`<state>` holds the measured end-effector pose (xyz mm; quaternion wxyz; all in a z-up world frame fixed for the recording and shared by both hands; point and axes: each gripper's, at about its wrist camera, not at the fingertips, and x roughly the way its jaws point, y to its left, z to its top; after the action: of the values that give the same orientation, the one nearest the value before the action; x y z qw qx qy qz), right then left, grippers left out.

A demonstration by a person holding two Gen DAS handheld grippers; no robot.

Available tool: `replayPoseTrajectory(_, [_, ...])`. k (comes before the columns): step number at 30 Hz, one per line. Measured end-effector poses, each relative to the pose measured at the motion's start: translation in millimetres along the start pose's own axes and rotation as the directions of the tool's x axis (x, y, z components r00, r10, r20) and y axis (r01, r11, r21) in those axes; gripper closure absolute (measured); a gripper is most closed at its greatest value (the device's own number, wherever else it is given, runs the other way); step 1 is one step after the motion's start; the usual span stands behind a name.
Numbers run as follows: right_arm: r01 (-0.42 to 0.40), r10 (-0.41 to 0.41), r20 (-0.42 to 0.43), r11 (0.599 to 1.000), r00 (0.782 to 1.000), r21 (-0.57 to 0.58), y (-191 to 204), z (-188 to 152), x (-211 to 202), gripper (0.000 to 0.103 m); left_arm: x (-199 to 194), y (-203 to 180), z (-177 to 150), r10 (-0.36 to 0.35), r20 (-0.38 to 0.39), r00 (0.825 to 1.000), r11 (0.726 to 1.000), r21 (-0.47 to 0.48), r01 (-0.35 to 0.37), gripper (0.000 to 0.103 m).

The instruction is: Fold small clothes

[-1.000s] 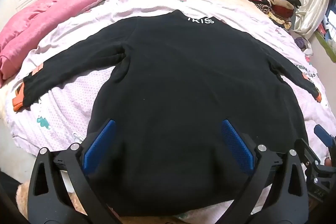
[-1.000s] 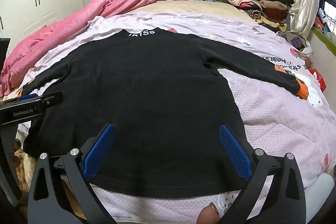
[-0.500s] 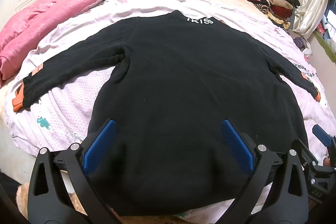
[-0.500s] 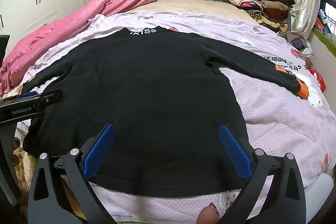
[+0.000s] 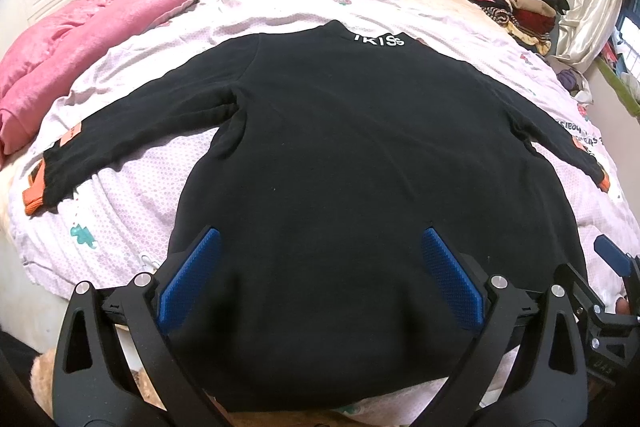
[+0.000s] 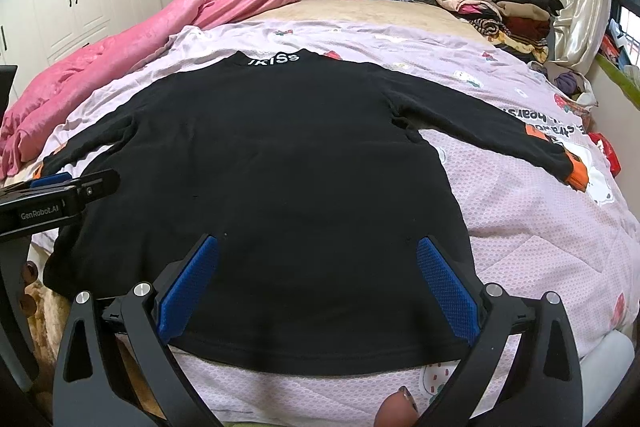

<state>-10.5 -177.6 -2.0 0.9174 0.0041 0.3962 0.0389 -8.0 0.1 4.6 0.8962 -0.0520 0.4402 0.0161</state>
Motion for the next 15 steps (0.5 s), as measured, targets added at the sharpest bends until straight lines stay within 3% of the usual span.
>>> replayPoseTrajectory(15, [-0.001, 0.001, 0.006, 1.0, 1.0, -0.004, 1.4, -0.6, -1.1, 0.004, -1.0, 1.2, -1.2, 0.003, 0.009, 1.0, 1.0, -0.005, -0.003, 0.009])
